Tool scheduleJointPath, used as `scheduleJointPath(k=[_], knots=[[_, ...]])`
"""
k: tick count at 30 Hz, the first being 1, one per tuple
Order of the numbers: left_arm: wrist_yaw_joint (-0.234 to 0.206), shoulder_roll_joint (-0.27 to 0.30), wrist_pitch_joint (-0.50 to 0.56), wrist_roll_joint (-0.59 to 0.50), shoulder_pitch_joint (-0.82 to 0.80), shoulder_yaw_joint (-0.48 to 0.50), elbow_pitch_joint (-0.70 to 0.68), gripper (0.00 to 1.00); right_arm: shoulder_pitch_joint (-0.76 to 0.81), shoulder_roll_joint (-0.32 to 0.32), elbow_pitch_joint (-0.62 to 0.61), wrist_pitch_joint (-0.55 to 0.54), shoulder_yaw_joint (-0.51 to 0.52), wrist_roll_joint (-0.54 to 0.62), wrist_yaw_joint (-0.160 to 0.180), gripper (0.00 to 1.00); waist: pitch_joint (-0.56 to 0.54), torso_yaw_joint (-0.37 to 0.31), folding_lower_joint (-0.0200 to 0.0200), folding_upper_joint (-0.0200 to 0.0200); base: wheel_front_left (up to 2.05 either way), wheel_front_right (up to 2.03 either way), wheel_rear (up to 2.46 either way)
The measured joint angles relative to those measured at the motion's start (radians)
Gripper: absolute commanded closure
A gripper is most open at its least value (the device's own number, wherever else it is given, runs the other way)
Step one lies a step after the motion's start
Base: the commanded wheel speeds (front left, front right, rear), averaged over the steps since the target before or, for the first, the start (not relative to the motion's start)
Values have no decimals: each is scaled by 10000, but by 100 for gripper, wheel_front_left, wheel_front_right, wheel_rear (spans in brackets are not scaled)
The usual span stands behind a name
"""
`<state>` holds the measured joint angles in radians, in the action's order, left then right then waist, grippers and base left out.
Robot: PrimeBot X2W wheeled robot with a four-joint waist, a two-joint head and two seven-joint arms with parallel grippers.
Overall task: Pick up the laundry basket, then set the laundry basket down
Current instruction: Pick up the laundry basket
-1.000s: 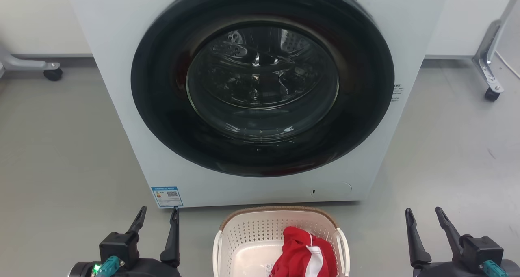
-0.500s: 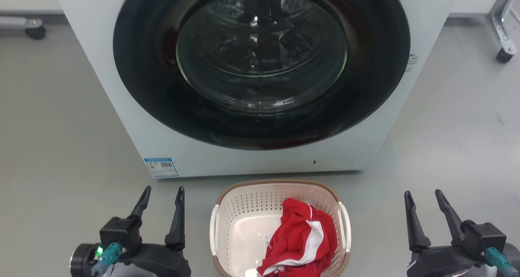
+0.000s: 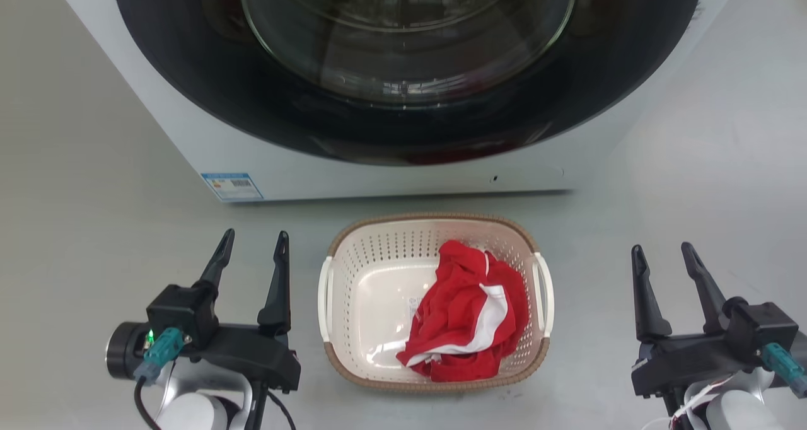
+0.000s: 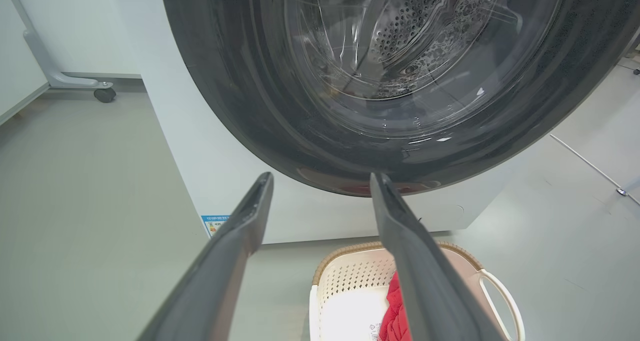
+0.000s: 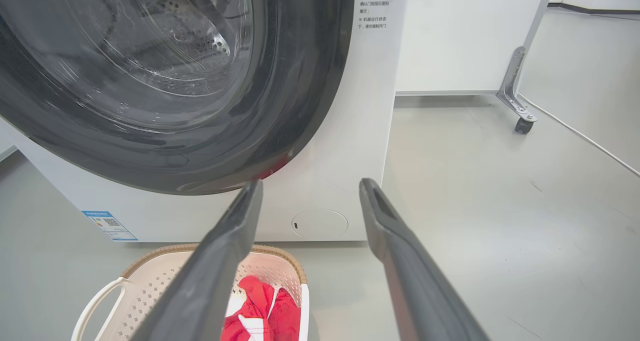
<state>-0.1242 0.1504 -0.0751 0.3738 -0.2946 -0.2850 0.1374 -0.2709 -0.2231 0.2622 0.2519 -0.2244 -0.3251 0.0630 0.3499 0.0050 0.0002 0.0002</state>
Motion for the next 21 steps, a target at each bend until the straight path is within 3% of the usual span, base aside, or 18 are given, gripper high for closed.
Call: scheduleJointPath(k=[21], knots=[[198,-477,178,58,-1650,-128,326,0,-1162,4,2,-8,92,0,29,0,2785,142,0,1,0,0,0]])
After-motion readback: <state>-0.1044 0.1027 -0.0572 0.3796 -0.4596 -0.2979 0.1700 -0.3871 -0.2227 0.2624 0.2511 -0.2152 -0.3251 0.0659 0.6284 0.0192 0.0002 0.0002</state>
